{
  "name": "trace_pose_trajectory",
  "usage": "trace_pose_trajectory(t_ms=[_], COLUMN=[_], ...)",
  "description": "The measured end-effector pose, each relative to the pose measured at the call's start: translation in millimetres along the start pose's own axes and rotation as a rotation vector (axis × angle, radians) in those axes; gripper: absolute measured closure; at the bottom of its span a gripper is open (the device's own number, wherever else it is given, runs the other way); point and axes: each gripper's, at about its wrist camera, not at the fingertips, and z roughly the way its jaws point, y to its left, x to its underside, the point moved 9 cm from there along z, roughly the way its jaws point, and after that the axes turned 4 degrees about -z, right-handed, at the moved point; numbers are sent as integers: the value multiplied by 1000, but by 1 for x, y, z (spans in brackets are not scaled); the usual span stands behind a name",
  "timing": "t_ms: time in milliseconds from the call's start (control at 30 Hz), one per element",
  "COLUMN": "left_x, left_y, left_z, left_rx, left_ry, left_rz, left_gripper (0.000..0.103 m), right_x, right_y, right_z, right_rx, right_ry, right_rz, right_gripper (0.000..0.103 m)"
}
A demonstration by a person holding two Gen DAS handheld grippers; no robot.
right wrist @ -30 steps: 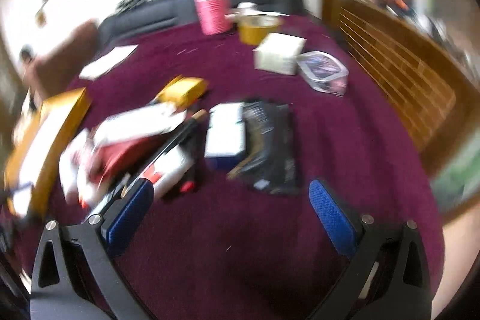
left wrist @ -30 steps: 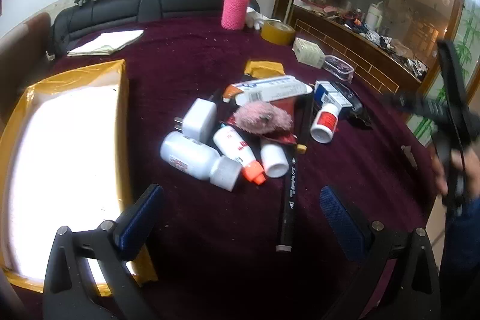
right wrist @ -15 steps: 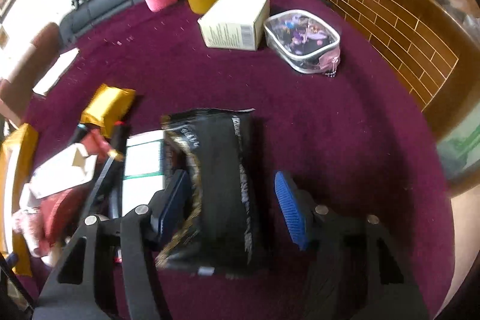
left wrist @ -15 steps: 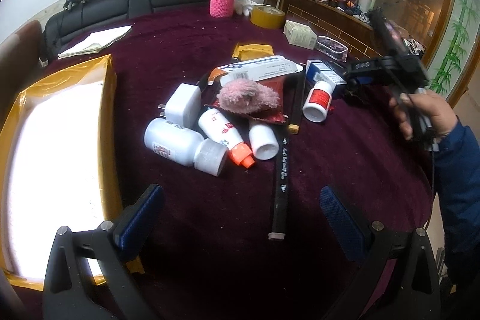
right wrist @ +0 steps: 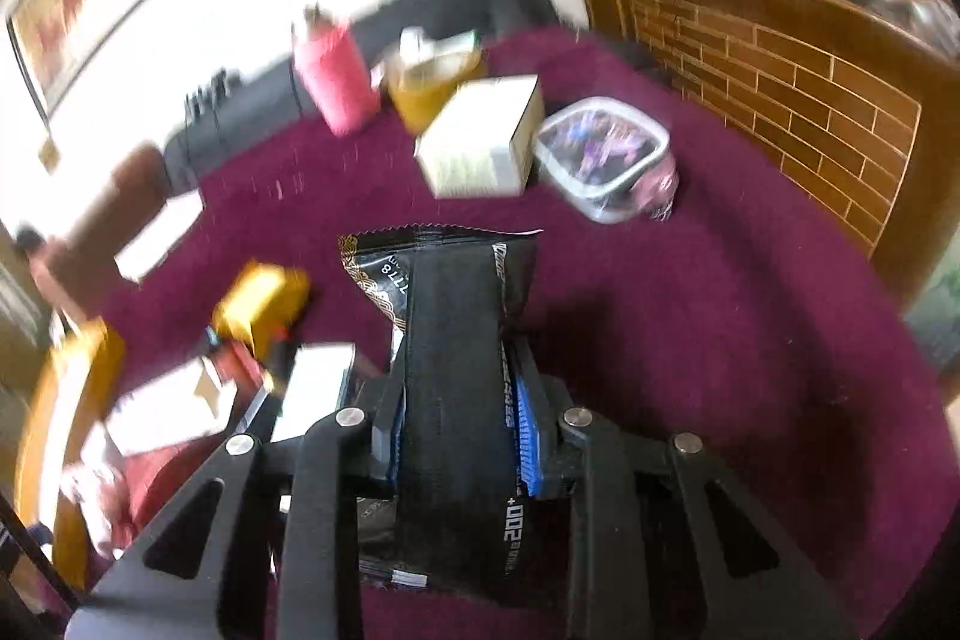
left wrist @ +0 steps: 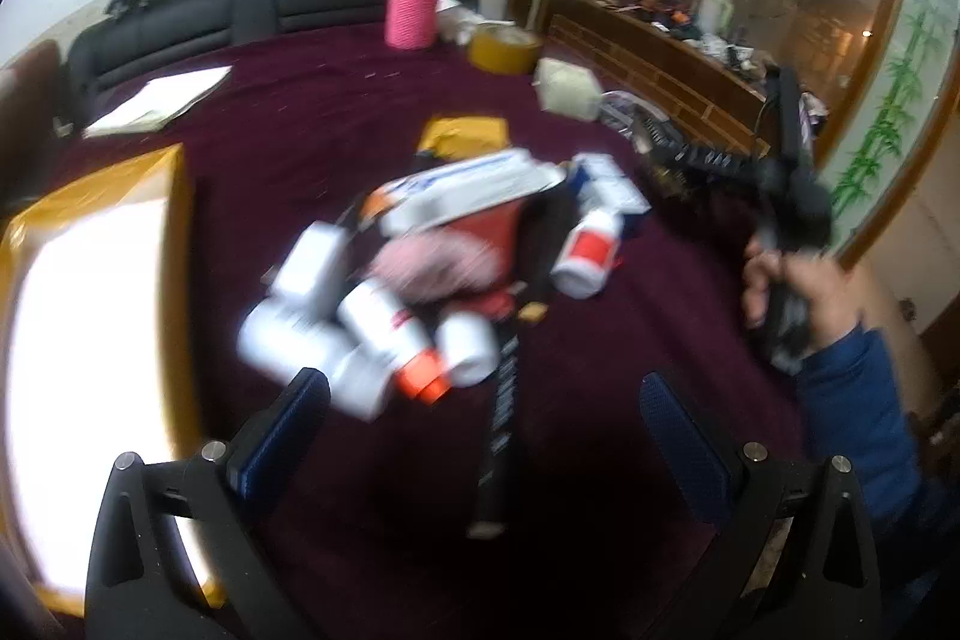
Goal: Organize objects
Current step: 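Grasp black snack bag with right tool while left tool grasps white medicine box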
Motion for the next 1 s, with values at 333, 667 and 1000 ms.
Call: trace_pose_trajectory(t_ms=[333,667,1000], left_x=[-81,-97,-86], left_y=[-84,-105,-109], left_z=[64,156,204], left_rx=[62,58,-33], left_ry=[65,238,306], left_rz=[80,-10,14], left_gripper=[43,46,73], right_x=[-21,-23,-23], right_y=[-21,-28,-25], right_z=[-26,-24,-25], right_rx=[-22,-52,-67], right_ry=[-134,-122,-122], right_rz=[71,127,134], right_gripper=[78,78,78])
